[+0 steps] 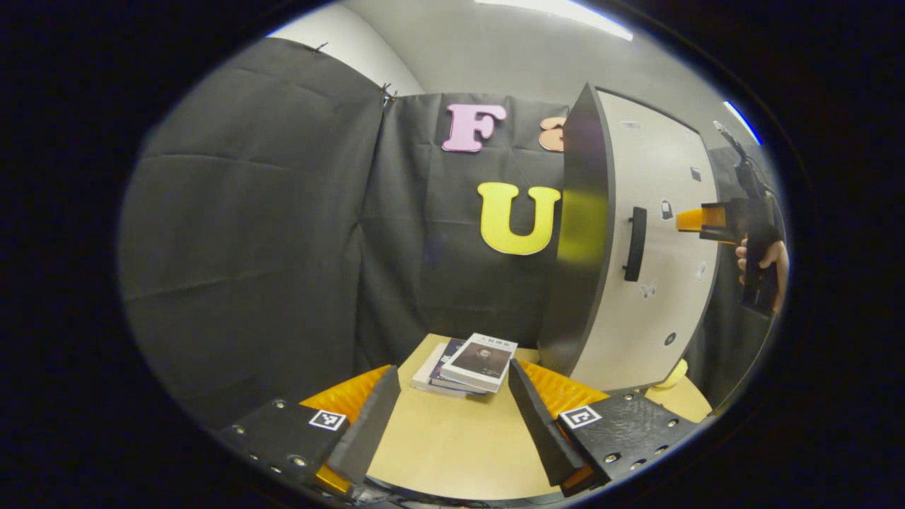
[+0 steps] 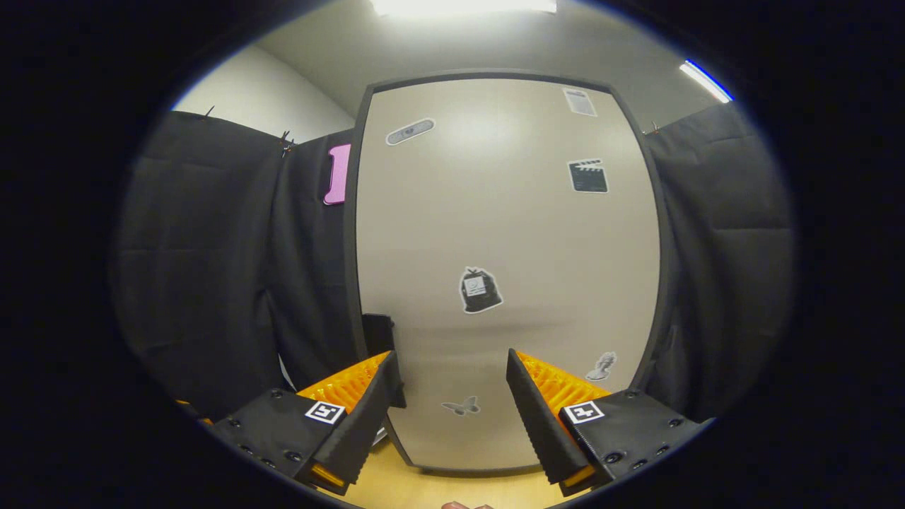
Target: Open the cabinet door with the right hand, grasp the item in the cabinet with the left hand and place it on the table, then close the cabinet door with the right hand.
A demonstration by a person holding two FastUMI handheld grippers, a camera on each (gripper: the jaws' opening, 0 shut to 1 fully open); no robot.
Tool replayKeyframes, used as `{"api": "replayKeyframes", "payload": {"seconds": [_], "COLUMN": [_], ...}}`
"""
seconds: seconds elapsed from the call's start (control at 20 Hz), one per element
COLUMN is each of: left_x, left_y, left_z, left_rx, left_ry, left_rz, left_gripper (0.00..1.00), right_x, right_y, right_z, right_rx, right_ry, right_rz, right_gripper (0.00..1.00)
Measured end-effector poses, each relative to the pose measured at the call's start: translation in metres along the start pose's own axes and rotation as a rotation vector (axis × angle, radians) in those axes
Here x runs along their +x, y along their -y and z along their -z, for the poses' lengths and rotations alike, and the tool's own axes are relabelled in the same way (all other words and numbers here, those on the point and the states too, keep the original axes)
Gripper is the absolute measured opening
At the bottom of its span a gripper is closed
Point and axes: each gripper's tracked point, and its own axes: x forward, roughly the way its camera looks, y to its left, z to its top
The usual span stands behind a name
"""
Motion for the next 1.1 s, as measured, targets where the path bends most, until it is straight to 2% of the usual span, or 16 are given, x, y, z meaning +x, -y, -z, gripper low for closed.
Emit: {"api": "replayKeyframes", "payload": {"seconds": [0.15,0.3,0.45,0.5,0.7,0.75,0.9,1.0,1.1], "left_x": [0.004,0.013,0.016,0.016,0.017,0.017,0.016,0.016,0.014], "left_y": [-0.014,-0.023,-0.033,-0.037,-0.052,-0.055,-0.061,-0.066,-0.071], "left_z": [0.007,0.024,0.034,0.035,0.043,0.047,0.050,0.049,0.054], "left_rx": [0.002,0.002,0.010,0.014,0.011,0.004,-0.021,-0.048,-0.059], "left_ry": [0.008,-0.024,-0.043,-0.043,-0.055,-0.061,-0.062,-0.048,-0.056], "left_rz": [-0.010,-0.012,-0.012,-0.018,-0.040,-0.042,-0.057,-0.061,-0.062], "left_gripper": [0.93,0.92,0.93,0.94,0.94,0.94,0.94,0.94,0.93], "right_x": [0.017,0.029,0.045,0.048,0.062,0.064,0.071,0.075,0.080], "right_y": [-0.019,-0.039,-0.046,-0.046,-0.051,-0.054,-0.061,-0.062,-0.057], "right_z": [0.007,0.007,0.010,0.009,0.005,0.004,0.010,0.019,0.024], "right_rx": [0.023,0.012,-0.029,-0.033,-0.022,-0.016,-0.021,-0.011,-0.004], "right_ry": [-0.018,-0.006,-0.006,0.000,0.005,0.005,-0.023,-0.060,-0.080], "right_rz": [-0.014,-0.026,0.000,0.011,0.034,0.036,0.037,0.043,0.069], "right_gripper": [0.97,0.94,0.96,0.94,0.96,0.85,0.72,0.70,0.52]}}
